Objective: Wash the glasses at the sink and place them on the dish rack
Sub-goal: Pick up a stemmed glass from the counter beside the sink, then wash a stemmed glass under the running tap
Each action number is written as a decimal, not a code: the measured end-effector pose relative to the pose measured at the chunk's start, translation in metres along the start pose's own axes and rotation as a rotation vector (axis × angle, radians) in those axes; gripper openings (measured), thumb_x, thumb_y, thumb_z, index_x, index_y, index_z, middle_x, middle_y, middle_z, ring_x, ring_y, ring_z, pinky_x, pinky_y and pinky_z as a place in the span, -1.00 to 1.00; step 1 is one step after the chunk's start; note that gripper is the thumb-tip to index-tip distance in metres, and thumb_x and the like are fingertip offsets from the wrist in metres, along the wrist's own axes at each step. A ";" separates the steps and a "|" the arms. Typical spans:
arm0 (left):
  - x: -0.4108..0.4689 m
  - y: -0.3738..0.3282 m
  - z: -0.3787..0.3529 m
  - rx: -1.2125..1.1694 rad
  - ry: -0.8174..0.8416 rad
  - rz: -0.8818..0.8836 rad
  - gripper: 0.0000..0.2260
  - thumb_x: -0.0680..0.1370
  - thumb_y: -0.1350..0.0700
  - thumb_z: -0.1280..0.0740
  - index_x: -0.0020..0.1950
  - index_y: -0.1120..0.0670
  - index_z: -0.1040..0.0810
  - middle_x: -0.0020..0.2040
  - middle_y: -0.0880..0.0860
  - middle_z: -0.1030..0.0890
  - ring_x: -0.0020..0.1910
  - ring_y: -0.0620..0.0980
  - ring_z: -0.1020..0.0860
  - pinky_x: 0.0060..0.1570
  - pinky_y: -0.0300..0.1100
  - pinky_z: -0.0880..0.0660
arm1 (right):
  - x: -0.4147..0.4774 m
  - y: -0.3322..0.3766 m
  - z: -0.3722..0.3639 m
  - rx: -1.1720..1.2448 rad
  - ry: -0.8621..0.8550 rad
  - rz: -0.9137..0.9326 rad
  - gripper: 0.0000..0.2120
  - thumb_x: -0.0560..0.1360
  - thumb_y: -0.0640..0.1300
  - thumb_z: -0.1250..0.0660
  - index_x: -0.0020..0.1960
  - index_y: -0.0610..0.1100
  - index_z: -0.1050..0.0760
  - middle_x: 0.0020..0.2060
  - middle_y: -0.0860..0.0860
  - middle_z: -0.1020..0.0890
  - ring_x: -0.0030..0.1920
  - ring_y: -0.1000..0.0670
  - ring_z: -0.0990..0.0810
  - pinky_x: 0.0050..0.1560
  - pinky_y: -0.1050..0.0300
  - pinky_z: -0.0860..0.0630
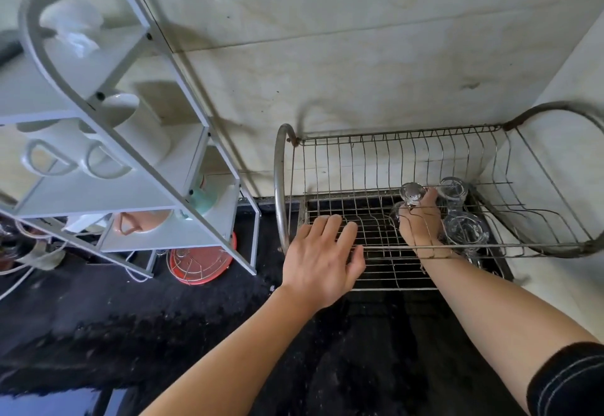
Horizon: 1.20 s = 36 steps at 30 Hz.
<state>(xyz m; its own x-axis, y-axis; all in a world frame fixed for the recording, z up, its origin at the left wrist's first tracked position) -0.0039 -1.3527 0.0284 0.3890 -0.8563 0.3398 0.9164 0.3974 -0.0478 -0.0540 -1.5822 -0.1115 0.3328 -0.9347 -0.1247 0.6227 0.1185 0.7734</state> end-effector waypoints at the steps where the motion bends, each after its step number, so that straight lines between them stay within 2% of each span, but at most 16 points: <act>1: 0.000 0.000 0.000 -0.013 0.009 0.000 -0.69 0.58 -0.05 -0.13 0.06 0.11 -0.57 -0.06 0.06 -0.58 -0.12 0.06 -0.54 -0.22 -0.06 -0.48 | -0.002 0.001 0.001 -0.027 0.004 -0.003 -0.30 0.49 -0.28 -0.35 0.52 -0.21 -0.09 0.15 -0.25 -0.55 0.10 -0.27 -0.57 -0.08 0.02 -0.43; 4: -0.003 0.002 0.006 -0.071 0.018 0.011 -0.69 0.59 -0.04 -0.14 0.13 0.12 -0.54 0.05 0.09 -0.57 -0.05 0.08 -0.56 -0.13 -0.03 -0.53 | -0.021 0.009 0.009 -0.118 0.018 0.019 -0.16 0.51 -0.25 -0.38 0.57 -0.30 0.09 0.38 -0.29 -0.37 0.31 -0.27 -0.44 0.18 0.00 -0.37; 6: -0.013 0.002 0.019 -0.135 -0.018 0.000 -0.70 0.57 0.00 -0.17 0.16 0.13 -0.53 0.12 0.12 -0.56 0.03 0.09 -0.56 -0.03 -0.01 -0.55 | -0.040 0.012 0.014 -0.172 0.039 -0.015 -0.16 0.52 -0.21 -0.37 0.58 -0.22 0.10 0.43 -0.27 -0.33 0.34 -0.27 -0.42 0.27 -0.03 -0.37; 7: -0.022 0.003 0.028 -0.152 -0.047 -0.020 -0.71 0.56 0.02 -0.18 0.17 0.13 -0.53 0.13 0.12 -0.56 0.06 0.09 -0.55 0.01 -0.02 -0.53 | -0.052 0.014 0.018 -0.195 0.031 -0.020 -0.19 0.52 -0.20 -0.37 0.59 -0.19 0.06 0.40 -0.26 -0.37 0.32 -0.26 -0.44 0.27 -0.05 -0.39; 9: -0.050 0.007 0.044 -0.175 -0.062 -0.049 -0.73 0.54 0.06 -0.19 0.15 0.12 -0.54 0.10 0.08 -0.57 0.04 0.04 -0.55 0.01 -0.06 -0.51 | -0.077 0.016 0.021 -0.206 0.037 -0.008 -0.35 0.53 -0.19 -0.35 0.52 -0.19 -0.15 0.29 -0.24 -0.47 0.25 -0.26 -0.50 0.22 -0.06 -0.44; 11: -0.088 0.027 0.050 -0.186 -0.012 -0.011 -0.75 0.54 0.05 -0.16 0.09 0.10 -0.55 0.01 0.04 -0.57 -0.07 0.03 -0.56 -0.11 -0.07 -0.54 | -0.109 0.013 0.015 -0.205 0.105 -0.037 -0.57 0.54 -0.14 -0.30 0.38 -0.17 -0.37 0.17 -0.16 -0.57 0.17 -0.22 -0.55 0.12 -0.02 -0.49; 13: -0.132 0.059 0.051 -0.150 0.089 0.088 -0.73 0.56 0.02 -0.10 0.03 0.09 -0.55 -0.08 0.02 -0.55 -0.16 0.05 -0.58 -0.23 -0.05 -0.53 | -0.147 0.012 0.001 -0.308 0.219 -0.021 -0.70 0.54 -0.10 -0.29 0.25 -0.15 -0.51 0.07 -0.10 -0.63 0.09 -0.17 -0.59 0.02 0.05 -0.51; 14: -0.156 0.078 0.051 -0.113 0.154 0.149 -0.73 0.57 0.01 -0.09 0.04 0.09 -0.53 -0.08 0.02 -0.55 -0.14 0.06 -0.58 -0.24 -0.06 -0.50 | -0.168 0.015 -0.009 -0.372 0.282 0.013 -0.73 0.54 -0.09 -0.29 0.17 -0.18 -0.58 0.04 -0.09 -0.65 0.06 -0.16 -0.60 0.02 0.05 -0.53; 16: -0.208 0.120 0.055 -0.047 0.274 0.278 -0.77 0.60 0.02 -0.11 0.12 0.08 -0.48 0.00 0.02 -0.53 -0.03 0.07 -0.56 -0.17 -0.07 -0.44 | -0.214 0.022 -0.035 -0.456 0.382 0.075 -0.78 0.54 -0.09 -0.30 0.02 -0.20 -0.64 -0.04 -0.10 -0.68 -0.03 -0.15 -0.62 0.01 -0.01 -0.58; 18: -0.258 0.158 0.066 -0.014 0.321 0.389 -0.79 0.61 0.02 -0.12 0.13 0.08 -0.44 0.04 0.03 -0.51 0.03 0.09 -0.54 -0.13 -0.04 -0.43 | -0.260 0.033 -0.063 -0.501 0.440 0.147 -0.79 0.52 -0.07 -0.33 -0.06 -0.18 -0.66 -0.09 -0.10 -0.69 -0.08 -0.15 -0.62 -0.02 -0.03 -0.59; 20: -0.310 0.196 0.085 0.021 0.336 0.481 -0.81 0.60 0.04 -0.13 0.11 0.08 -0.44 0.05 0.05 -0.51 0.05 0.12 -0.55 -0.13 -0.03 -0.42 | -0.309 0.055 -0.097 -0.531 0.488 0.234 -0.83 0.52 -0.03 -0.33 -0.06 -0.11 -0.64 -0.07 -0.06 -0.68 -0.07 -0.13 -0.61 -0.03 0.00 -0.57; 23: -0.384 0.247 0.116 0.062 0.324 0.613 -0.81 0.59 0.04 -0.14 0.11 0.08 -0.44 0.06 0.06 -0.52 0.06 0.15 -0.56 -0.11 -0.03 -0.44 | -0.381 0.104 -0.149 -0.542 0.545 0.374 -0.87 0.51 -0.01 -0.33 0.00 0.02 -0.61 0.04 0.00 -0.65 0.06 -0.11 -0.60 0.02 0.06 -0.53; 29: -0.502 0.329 0.183 0.084 0.256 0.855 -0.81 0.61 0.04 -0.13 0.12 0.09 -0.44 0.05 0.06 -0.52 0.02 0.14 -0.57 -0.09 -0.02 -0.46 | -0.512 0.214 -0.246 -0.476 0.719 0.686 -0.80 0.52 -0.05 -0.33 0.12 -0.04 -0.58 0.01 0.01 -0.65 0.09 -0.11 -0.59 0.08 0.03 -0.50; 34: -0.587 0.393 0.228 0.063 0.137 1.046 -0.83 0.63 0.02 -0.14 0.14 0.05 -0.44 0.04 0.02 -0.52 -0.02 0.01 -0.56 -0.16 -0.23 -0.38 | -0.608 0.282 -0.330 -0.482 0.826 0.889 -0.77 0.52 -0.01 -0.31 0.15 -0.01 -0.56 0.03 0.05 -0.65 0.12 -0.08 -0.57 0.05 0.08 -0.46; 36: -0.621 0.420 0.241 0.053 0.112 1.128 -0.81 0.63 0.02 -0.14 0.16 0.06 -0.44 0.08 0.02 -0.54 0.00 0.03 -0.55 -0.11 -0.19 -0.44 | -0.643 0.304 -0.366 -0.492 0.868 0.941 -0.78 0.52 0.00 -0.31 0.14 0.00 -0.56 0.03 0.05 -0.65 0.09 -0.08 -0.58 0.01 0.09 -0.45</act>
<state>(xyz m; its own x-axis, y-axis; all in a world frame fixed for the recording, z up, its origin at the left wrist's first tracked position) 0.1173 -0.5748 0.0233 0.9988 -0.0246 0.0420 0.0338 0.9719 -0.2330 0.1798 -0.8224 -0.0236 0.9847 0.0509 -0.1664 0.0409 0.8617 0.5059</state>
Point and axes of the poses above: each hand's wrist, its own x-axis towards the middle knuckle, its own z-axis out of the back of the hand, y = z × x, the point moved 9 cm from there along x, towards the middle knuckle
